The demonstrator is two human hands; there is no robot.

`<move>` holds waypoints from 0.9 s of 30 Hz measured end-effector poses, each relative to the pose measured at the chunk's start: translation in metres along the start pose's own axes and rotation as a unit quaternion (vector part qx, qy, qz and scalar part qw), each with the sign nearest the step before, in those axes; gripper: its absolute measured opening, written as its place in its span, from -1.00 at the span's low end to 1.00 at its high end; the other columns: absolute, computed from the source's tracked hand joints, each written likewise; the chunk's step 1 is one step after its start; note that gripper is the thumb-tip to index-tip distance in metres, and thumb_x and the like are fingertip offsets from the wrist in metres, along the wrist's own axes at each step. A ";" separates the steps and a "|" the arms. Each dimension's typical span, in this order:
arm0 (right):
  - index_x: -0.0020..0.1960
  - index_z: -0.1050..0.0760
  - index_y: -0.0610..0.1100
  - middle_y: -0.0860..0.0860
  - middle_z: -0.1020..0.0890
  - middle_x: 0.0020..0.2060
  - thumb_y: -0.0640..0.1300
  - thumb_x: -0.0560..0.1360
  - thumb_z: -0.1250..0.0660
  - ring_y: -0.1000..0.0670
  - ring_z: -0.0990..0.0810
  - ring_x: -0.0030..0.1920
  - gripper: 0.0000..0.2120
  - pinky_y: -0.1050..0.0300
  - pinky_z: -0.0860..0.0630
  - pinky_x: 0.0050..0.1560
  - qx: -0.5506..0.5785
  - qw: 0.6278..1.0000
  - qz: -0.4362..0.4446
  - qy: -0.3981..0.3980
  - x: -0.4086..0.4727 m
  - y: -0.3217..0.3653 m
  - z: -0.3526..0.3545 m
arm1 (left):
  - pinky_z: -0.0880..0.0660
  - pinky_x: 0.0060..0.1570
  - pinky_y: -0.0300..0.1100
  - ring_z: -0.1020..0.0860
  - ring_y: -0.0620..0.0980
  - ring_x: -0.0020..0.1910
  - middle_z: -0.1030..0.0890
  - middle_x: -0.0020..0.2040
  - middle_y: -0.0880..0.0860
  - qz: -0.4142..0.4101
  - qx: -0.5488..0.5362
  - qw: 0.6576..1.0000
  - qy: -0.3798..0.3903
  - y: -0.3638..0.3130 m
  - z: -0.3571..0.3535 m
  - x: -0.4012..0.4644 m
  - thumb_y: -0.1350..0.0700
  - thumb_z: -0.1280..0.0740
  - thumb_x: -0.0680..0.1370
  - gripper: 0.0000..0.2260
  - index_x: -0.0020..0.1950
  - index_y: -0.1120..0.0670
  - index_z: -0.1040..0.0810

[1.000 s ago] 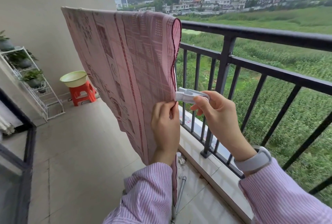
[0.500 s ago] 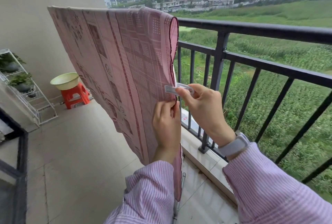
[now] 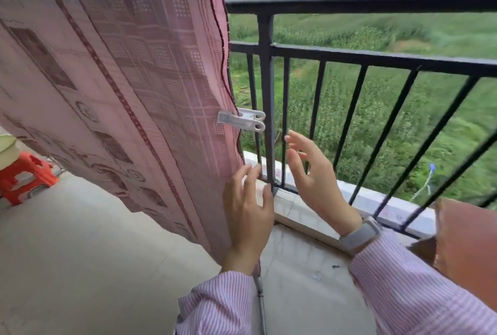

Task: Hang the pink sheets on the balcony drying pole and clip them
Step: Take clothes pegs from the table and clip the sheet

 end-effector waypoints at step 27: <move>0.05 -0.56 0.00 0.00 -0.60 -0.10 -0.01 0.15 -0.57 -0.06 -0.58 -0.10 -0.51 -0.02 -0.48 -0.21 -0.467 0.675 -0.564 0.088 -0.498 -0.218 0.280 | 0.01 0.38 0.18 0.11 0.15 0.47 0.05 0.51 0.08 -0.356 0.062 0.583 0.728 -0.186 -0.242 -0.435 -0.02 -0.17 0.55 -0.50 0.44 -0.05 -0.07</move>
Point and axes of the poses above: each hand's wrist, its own x-axis towards the middle knuckle, its own z-axis out of the back of the hand, y = z × x, the point moved 7 cm from there along x, towards the middle knuckle
